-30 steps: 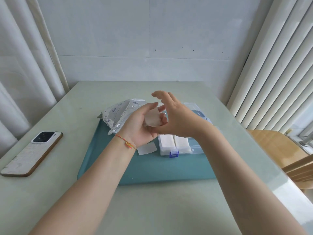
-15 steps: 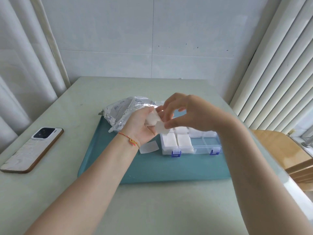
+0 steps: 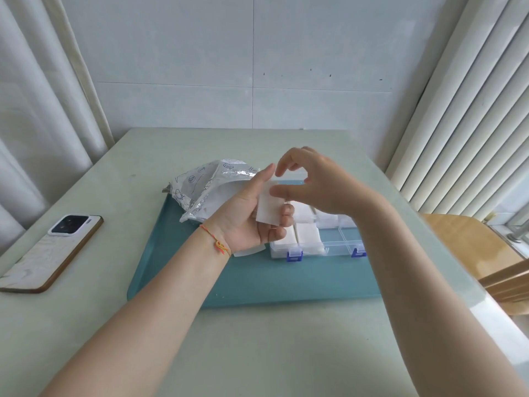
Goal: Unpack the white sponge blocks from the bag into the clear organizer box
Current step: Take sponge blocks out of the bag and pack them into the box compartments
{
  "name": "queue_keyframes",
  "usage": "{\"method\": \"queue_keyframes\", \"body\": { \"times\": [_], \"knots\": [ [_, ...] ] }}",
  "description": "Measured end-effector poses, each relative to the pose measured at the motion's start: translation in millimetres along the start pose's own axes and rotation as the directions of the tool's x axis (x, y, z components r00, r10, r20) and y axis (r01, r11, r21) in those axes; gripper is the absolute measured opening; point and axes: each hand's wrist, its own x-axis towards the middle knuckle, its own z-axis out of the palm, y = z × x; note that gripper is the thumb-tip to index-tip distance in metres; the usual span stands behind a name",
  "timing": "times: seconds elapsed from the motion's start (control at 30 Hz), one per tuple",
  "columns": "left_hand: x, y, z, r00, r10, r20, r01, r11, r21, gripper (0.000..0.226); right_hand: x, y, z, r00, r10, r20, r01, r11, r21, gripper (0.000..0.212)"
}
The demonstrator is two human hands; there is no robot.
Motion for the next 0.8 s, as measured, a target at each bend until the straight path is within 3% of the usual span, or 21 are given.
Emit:
{"method": "queue_keyframes", "body": {
  "times": [0.17, 0.27, 0.6, 0.73, 0.8],
  "knots": [
    [0.1, 1.9, -5.7, 0.998, 0.011, -0.058, -0.023, 0.975, -0.219, 0.013, -7.6, -11.8, 6.5, 0.981, -0.023, 0.193, 0.02, 1.0, 0.014, 0.094],
    [1.5, 1.3, -7.1, 0.997, 0.059, -0.042, -0.065, 0.983, -0.173, 0.02, -7.5, -16.7, 21.5, 0.979, -0.064, 0.196, 0.072, 0.997, -0.038, 0.112],
    [4.8, 3.0, -13.1, 0.997, 0.068, 0.036, -0.06, 0.981, -0.182, 0.029, -6.7, -18.3, 27.0, 0.987, -0.11, 0.117, 0.129, 0.976, -0.176, 0.103],
    [7.2, 2.6, -17.3, 0.996, 0.064, -0.062, -0.074, 0.981, -0.18, 0.027, -4.0, -15.0, 30.0, 0.992, -0.082, 0.1, 0.107, 0.952, -0.285, 0.068],
    [7.0, 2.7, -17.6, 0.995, 0.078, -0.061, -0.089, 0.975, -0.204, 0.022, -3.3, -13.6, 29.1, 0.994, -0.08, 0.07, 0.097, 0.952, -0.292, 0.064]
  ]
}}
